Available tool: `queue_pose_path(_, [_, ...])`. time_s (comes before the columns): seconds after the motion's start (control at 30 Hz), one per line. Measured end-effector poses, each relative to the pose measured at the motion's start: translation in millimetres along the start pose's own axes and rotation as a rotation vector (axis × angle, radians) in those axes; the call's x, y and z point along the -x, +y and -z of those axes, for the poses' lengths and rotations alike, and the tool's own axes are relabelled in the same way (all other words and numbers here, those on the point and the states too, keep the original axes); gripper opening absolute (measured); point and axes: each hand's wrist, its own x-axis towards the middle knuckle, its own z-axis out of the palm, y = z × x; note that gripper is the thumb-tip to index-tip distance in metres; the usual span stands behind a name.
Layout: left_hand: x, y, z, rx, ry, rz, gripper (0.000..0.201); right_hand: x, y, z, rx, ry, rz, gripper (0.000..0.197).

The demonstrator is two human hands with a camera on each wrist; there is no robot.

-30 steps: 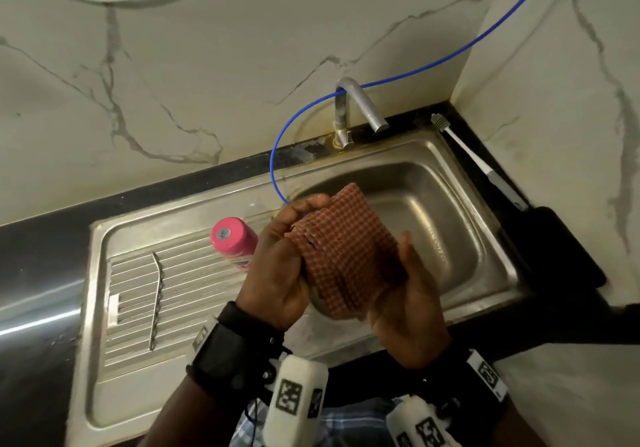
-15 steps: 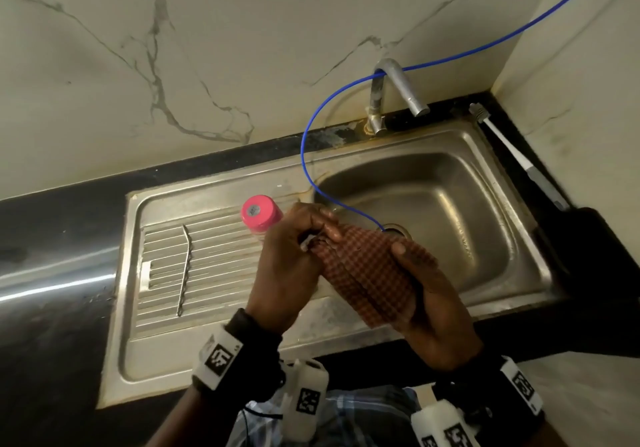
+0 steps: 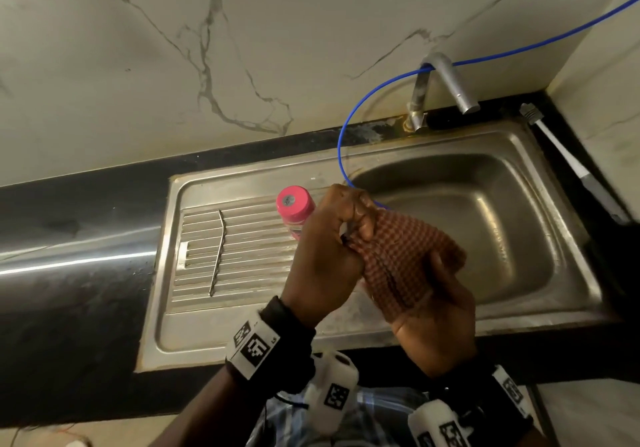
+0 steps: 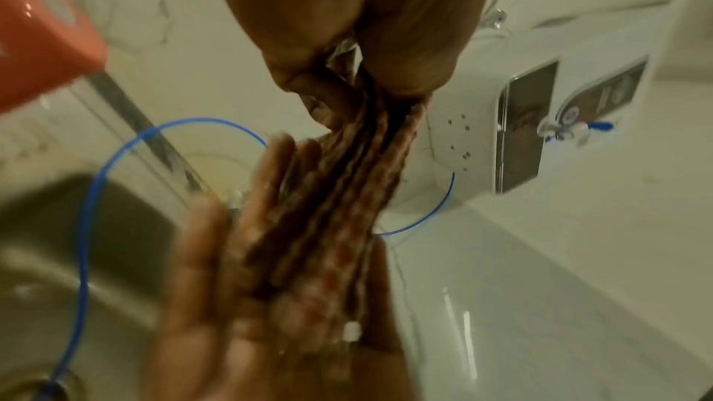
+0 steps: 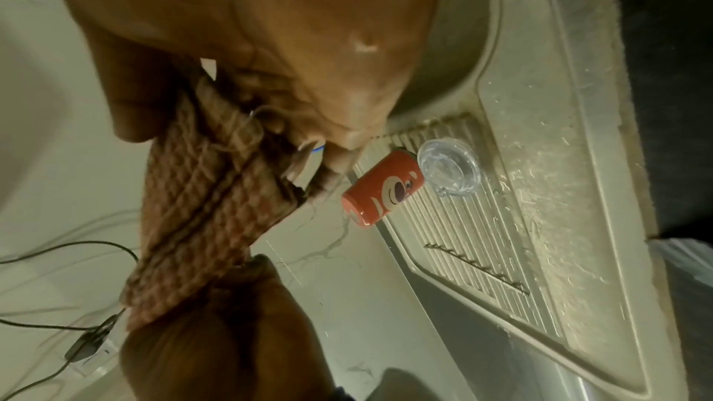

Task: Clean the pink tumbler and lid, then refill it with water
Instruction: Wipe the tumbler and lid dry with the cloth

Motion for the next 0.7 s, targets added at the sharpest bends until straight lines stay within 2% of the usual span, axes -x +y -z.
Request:
queue_pose_path(0.07, [3.4,-5.8,5.5,-0.106,-0.001,-0.051,0.031,-2.6,-3.7,-2.3,0.065,-0.006,0.040,0.059])
queue_pose_path(0.13, [9.8,-8.1,5.7,-0.148,0.003,-0.087,0.031,-1.9,-10.0,-8.2,0.203,0.070,0.085,0.057])
queue_pose_path(0.23, [17.7,-10.4,1.6,-0.119,0.002,-0.072,0.038,-0.4,-14.7,-13.9,0.232,0.068,0.029,0.071])
queue_pose_path(0.27, [18.1,-11.7,1.2,-0.123,0.005,-0.060,0.039,-1.0,-13.2,-16.3,0.241,0.048,-0.004,0.069])
queue_pose_path(0.33, [16.2,-15.0,2.9,-0.143,0.003,-0.045,0.033,-4.9,-9.8,-17.6,0.253,0.053,-0.046,0.046])
queue_pose_path(0.37, [15.0,-17.4,4.7,-0.150,0.000,-0.040,0.029,-7.5,-8.0,-18.3,0.249,0.076,-0.061,0.042])
queue_pose_path(0.43, [11.9,-23.7,9.8,-0.160,-0.002,-0.026,0.033,-12.8,-4.3,-22.5,0.246,0.105,-0.082,0.046])
queue_pose_path(0.53, [11.1,-31.0,20.9,-0.153,-0.030,0.025,0.043,-22.5,-4.9,-25.2,0.266,0.129,-0.077,0.038])
queue_pose_path(0.63, [13.2,-25.3,41.9,-0.079,-0.175,0.118,0.032,-29.6,-11.2,-26.4,0.335,0.141,-0.072,0.046])
queue_pose_path(0.7, [14.1,-20.3,59.9,-0.053,-0.316,0.250,0.047,-33.2,-21.6,-23.7,0.382,0.171,-0.042,0.047])
